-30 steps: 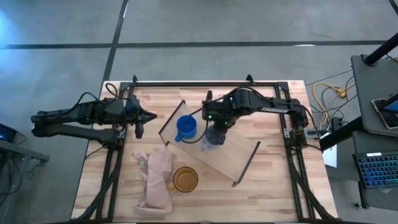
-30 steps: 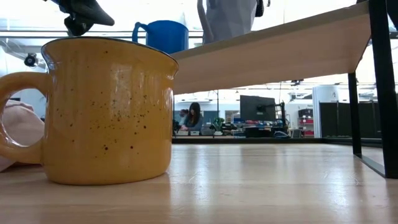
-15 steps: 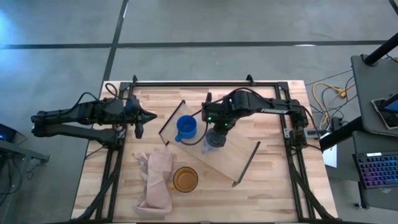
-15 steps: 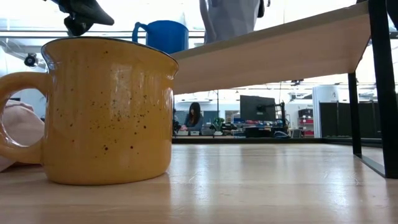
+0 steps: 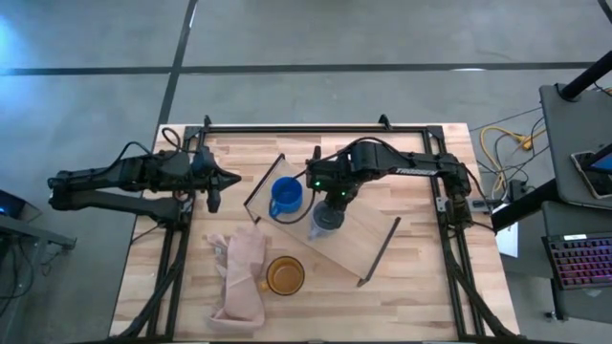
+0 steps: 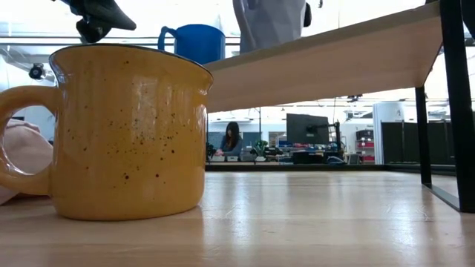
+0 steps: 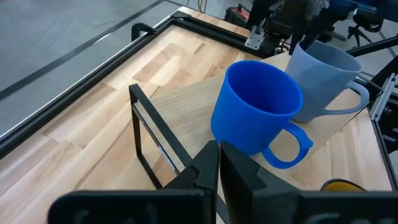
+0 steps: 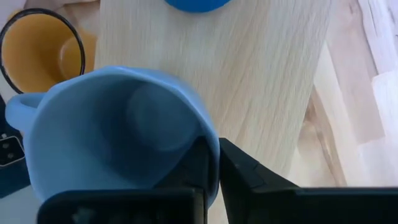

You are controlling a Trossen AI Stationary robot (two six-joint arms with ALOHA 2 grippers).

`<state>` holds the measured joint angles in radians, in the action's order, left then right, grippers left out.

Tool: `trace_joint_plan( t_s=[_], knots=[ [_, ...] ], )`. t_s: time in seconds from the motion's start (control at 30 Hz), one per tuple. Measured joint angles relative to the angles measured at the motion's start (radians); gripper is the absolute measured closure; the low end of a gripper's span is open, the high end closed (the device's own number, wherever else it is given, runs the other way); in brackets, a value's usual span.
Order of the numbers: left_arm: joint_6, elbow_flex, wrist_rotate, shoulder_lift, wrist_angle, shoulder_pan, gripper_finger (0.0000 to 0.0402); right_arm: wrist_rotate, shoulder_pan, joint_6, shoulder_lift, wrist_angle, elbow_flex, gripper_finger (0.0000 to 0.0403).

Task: Stack small to large cups/mugs on shelf
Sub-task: Put the light blue mug on the shelf, then put the yellow mug on the shelf

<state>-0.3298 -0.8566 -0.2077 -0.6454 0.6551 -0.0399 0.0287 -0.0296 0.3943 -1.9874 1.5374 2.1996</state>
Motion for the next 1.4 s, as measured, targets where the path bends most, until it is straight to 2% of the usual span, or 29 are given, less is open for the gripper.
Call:
trace_joint_plan(
  t_s=[0.37, 0.5, 0.63, 0.73, 0.9, 1.13, 1.27, 1.4],
  knots=[
    [0.001, 0.000, 0.000, 0.000, 0.008, 0.000, 0.0402, -0.004, 0.007, 0.005, 0.001, -0.003, 0.024, 0.0316],
    [0.002, 0.000, -0.001, 0.000, 0.009, 0.000, 0.0402, -0.010, 0.006, 0.005, 0.002, -0.001, 0.064, 0.0303],
    [0.002, 0.000, 0.002, 0.000, 0.009, 0.000, 0.0402, -0.065, 0.006, 0.018, 0.008, 0.007, 0.132, 0.0299],
    [0.014, 0.000, 0.051, 0.000, 0.009, 0.000, 0.0402, -0.107, 0.006, 0.063, 0.030, 0.012, 0.157, 0.0299],
    [0.046, 0.000, 0.194, -0.002, 0.008, 0.002, 0.0402, -0.116, -0.007, 0.137, 0.086, 0.033, 0.149, 0.0299],
    [-0.061, 0.000, 0.308, -0.009, 0.113, 0.018, 0.0402, -0.135, -0.096, 0.281, 0.126, 0.034, 0.149, 0.0310],
    [-0.145, 0.000, 0.369, -0.017, 0.120, 0.087, 0.0402, -0.134, -0.174, 0.389, 0.122, 0.033, 0.147, 0.0310],
    [-0.247, 0.000, 0.395, -0.035, -0.057, 0.220, 0.0402, -0.135, -0.255, 0.463, 0.123, 0.033, 0.147, 0.0306]
  ],
)
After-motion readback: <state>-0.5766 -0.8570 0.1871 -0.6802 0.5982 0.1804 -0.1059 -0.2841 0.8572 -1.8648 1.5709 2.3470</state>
